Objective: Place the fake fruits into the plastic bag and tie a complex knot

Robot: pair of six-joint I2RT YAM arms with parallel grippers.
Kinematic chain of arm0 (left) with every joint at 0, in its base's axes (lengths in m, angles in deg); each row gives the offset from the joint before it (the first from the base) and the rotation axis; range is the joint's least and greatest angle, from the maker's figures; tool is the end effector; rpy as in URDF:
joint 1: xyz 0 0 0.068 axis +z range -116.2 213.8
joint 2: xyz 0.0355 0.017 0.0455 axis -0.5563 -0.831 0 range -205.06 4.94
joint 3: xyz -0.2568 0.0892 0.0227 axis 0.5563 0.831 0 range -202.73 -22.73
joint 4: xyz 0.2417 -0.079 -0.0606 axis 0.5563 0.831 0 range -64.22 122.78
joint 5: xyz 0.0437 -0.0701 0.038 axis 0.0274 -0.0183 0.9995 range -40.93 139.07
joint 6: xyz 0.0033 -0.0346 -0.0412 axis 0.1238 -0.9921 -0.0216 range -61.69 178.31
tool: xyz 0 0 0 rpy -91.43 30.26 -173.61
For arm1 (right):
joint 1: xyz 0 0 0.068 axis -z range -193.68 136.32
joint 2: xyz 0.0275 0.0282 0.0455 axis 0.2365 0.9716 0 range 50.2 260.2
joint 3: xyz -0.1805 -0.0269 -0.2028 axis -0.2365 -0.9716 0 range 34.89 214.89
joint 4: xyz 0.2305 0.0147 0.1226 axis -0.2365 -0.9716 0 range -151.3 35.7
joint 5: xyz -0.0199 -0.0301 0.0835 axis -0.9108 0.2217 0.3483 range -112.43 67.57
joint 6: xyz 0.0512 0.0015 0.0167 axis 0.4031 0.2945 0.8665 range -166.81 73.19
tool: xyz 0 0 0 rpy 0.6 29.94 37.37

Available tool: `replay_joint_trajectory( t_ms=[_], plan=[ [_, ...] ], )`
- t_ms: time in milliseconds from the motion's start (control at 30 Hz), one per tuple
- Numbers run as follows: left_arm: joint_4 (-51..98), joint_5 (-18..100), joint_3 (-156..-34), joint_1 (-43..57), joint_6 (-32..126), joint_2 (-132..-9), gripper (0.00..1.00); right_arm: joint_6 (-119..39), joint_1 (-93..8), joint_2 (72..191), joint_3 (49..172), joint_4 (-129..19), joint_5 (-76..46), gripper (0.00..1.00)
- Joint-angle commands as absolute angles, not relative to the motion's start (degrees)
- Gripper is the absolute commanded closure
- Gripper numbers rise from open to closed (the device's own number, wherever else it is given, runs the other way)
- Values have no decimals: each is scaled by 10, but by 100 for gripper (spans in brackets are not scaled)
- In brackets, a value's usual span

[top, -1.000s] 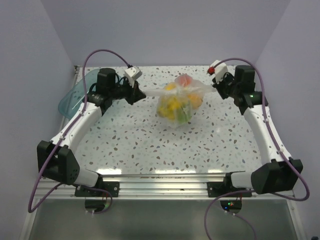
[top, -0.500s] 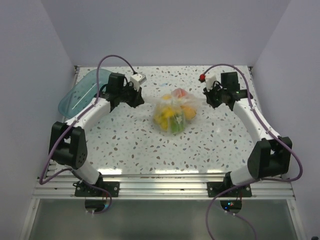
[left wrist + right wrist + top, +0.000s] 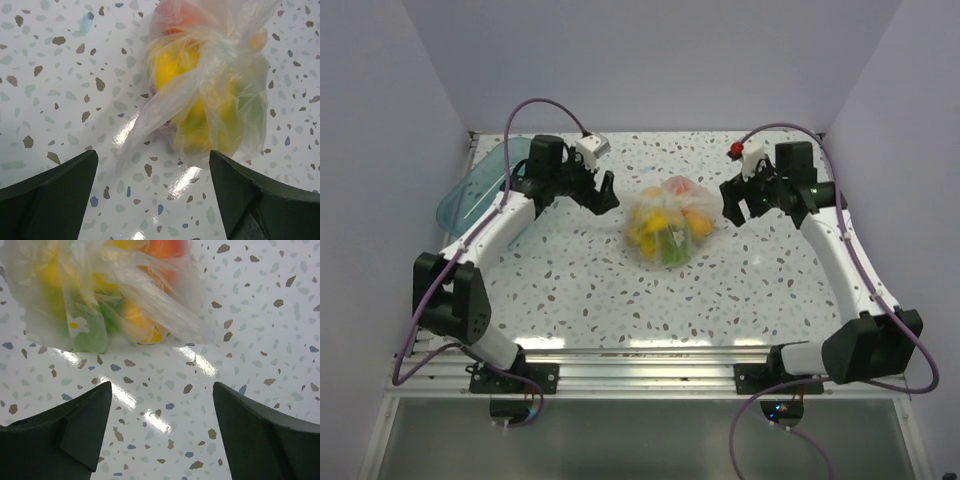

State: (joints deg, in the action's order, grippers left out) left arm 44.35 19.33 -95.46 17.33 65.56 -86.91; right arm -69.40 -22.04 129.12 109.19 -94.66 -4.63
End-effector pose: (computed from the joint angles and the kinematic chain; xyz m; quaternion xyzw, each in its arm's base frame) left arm 0.3428 -0.1198 0.2897 0.2891 0.8258 -0.2639 0.4061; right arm 0.2901 0.0535 0.3365 -0.3006 0.8638 0.0950 0.3931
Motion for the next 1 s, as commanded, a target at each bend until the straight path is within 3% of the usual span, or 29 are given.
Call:
replay_joint_trajectory(
  t_ms=[0,100,233,333,500,733,967],
  plan=[
    [476,180,-1011,185,650,-804,0,-664,-222,1235,1152,-996,-9,14],
    [501,178,-1017,198,648,-763,0,-639,-221,1204,1179,-1030,2,4],
    [572,208,-1030,211,624,-722,0,-598,-220,1186,1206,-1088,16,2],
    [627,240,-1015,211,623,-686,0,-564,-216,1172,1191,-1113,40,1],
    [621,309,-904,211,643,-578,0,-521,-205,1104,1065,-1100,36,1],
    [647,326,-773,211,658,-494,0,-498,-205,1047,965,-1059,21,1],
    [652,346,-777,211,663,-483,0,-487,-205,1047,950,-1033,15,2]
  ],
)
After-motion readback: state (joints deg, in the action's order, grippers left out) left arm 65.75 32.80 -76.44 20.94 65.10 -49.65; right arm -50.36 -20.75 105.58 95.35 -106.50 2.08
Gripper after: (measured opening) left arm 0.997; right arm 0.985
